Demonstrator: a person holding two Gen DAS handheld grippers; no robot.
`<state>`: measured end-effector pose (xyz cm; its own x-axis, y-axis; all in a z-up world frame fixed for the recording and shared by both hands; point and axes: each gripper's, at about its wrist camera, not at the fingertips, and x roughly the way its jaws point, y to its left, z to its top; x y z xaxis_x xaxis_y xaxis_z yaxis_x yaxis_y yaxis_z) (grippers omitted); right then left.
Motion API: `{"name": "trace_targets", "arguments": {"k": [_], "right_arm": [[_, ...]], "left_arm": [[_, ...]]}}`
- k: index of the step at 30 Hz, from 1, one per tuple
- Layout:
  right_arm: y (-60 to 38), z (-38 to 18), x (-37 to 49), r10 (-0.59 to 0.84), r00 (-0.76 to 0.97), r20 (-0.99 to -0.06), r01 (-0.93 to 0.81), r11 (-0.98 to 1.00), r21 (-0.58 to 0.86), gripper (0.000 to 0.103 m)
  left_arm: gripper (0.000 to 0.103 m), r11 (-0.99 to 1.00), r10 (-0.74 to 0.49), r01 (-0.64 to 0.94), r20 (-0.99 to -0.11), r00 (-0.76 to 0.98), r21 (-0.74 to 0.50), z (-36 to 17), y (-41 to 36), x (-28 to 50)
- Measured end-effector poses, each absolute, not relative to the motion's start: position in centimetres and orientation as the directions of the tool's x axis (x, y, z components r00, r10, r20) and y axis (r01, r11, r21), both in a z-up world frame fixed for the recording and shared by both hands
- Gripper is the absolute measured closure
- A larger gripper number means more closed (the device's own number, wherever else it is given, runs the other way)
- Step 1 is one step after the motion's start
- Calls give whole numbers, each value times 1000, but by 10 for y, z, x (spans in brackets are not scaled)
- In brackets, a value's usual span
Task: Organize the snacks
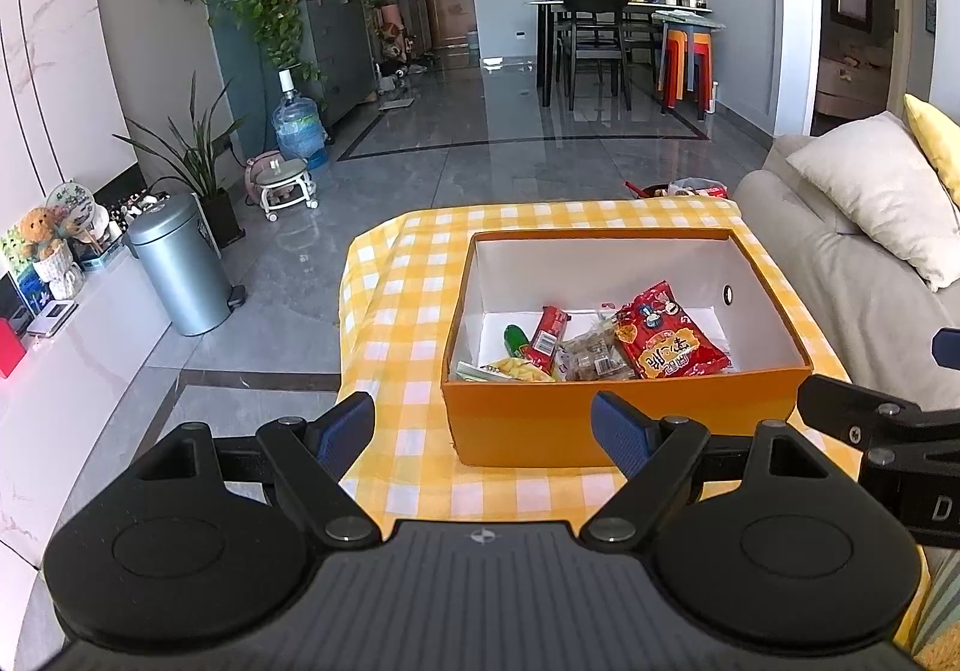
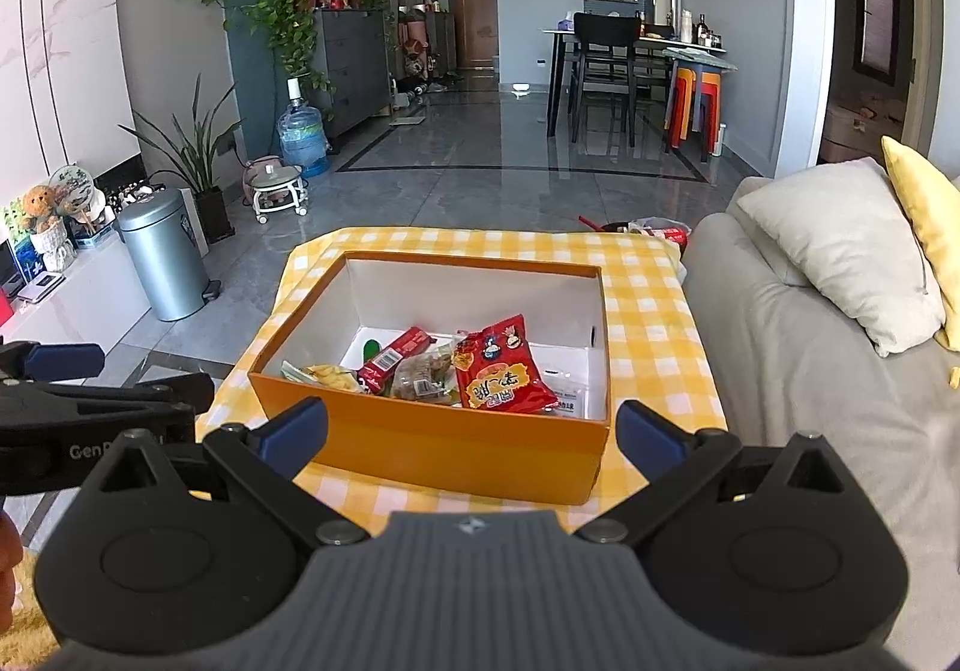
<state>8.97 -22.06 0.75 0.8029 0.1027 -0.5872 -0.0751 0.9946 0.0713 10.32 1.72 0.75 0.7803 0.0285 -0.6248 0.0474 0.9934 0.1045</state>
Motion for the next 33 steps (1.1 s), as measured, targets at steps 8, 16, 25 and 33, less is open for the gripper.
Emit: {"name": "trace_targets", "arguments": {"k": [8,16,25,33], "right_arm": [[-216,7,86,114,799,-591,-91,994,68,4],[-213,8,85,115,797,-593,-95,993,66,4],[-212,7,84,96,796,-598,-79,995,54,4],[-213,5,85,70,791,-607,-56,998,42,4]], "left_arm": [[7,994,28,42,-624,781,98,9,18,104],[7,994,26,44,-625,780,96,9,19,104],[7,994,27,42,-623,782,96,9,19,104],[7,995,28,41,-622,782,96,9,18,103]]}}
